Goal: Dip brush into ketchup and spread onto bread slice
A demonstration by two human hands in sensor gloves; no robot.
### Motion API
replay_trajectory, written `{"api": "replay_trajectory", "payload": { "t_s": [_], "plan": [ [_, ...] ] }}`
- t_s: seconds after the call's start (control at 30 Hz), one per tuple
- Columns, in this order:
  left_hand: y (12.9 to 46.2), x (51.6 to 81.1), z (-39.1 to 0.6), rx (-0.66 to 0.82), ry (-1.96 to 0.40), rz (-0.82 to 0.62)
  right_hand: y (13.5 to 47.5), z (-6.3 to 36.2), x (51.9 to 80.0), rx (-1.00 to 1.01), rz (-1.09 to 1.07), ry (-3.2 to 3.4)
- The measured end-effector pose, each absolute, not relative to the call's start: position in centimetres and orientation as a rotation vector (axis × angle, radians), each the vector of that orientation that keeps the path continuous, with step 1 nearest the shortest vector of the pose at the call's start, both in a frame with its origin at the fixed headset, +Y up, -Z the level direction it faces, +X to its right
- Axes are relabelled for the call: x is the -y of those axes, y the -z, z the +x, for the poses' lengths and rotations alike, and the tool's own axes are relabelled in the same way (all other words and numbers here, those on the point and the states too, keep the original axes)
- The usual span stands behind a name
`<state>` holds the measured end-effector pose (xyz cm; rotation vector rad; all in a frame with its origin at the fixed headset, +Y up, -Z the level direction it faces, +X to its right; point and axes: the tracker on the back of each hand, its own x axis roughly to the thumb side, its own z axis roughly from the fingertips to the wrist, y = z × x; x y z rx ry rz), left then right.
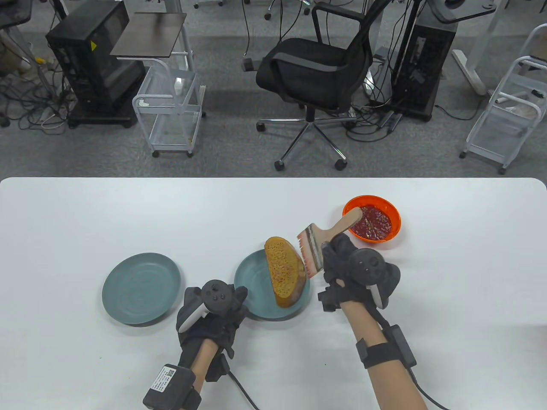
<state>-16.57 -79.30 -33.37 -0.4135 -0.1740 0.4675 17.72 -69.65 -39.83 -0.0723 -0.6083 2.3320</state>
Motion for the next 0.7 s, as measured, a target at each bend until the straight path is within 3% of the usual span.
{"api": "replay_trajectory", "payload": {
  "t_s": [0.17, 0.27, 0.4, 0.7],
  "plan": [
    [33.4, 79.3, -16.6, 0.175, -0.470, -0.413, 43.1, 21.5, 65.6, 0.752, -0.213, -2.427],
    [33.4, 79.3, -16.6, 0.175, -0.471, -0.414, 45.3, 22.8, 64.9, 0.796, -0.291, -2.574],
    [33.3, 79.4, -16.6, 0.177, -0.474, -0.415, 47.6, 23.6, 65.8, 0.782, -0.332, -2.727],
    [33.3, 79.4, -16.6, 0.181, -0.477, -0.416, 49.4, 24.3, 69.0, 0.702, -0.381, -2.816]
  ]
}}
